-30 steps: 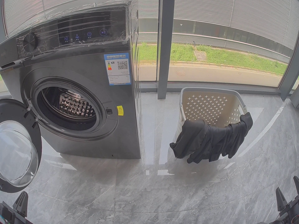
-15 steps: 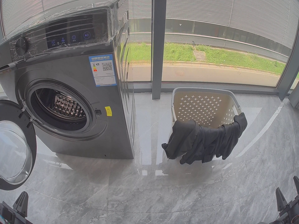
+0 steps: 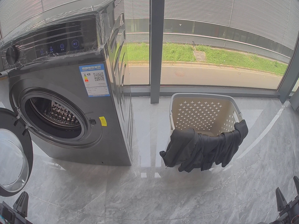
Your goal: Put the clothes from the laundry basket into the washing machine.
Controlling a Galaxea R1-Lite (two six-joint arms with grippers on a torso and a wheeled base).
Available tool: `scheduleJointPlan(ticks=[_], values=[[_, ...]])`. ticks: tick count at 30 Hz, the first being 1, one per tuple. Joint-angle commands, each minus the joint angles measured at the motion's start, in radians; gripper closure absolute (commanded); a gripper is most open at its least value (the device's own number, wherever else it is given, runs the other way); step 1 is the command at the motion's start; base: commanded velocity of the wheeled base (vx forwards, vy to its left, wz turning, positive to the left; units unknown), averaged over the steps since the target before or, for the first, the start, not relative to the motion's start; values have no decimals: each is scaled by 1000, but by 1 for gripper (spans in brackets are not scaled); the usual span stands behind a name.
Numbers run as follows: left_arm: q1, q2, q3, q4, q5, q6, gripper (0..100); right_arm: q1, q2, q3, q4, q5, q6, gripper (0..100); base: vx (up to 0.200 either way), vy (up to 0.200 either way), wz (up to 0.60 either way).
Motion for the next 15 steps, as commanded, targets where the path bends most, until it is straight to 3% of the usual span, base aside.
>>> scheduleJointPlan(ticks=[1, 4, 15], values=[[1, -18, 18, -1, 1, 2, 100, 0, -12, 12, 0, 1, 0, 0, 0, 0, 0], [1, -18, 18, -1, 9, 0, 100, 0, -12, 12, 0, 1, 0, 0, 0, 0, 0], [1, -16, 18, -1, 9, -6, 100, 0, -12, 12, 0, 1, 0, 0, 0, -200, 0]])
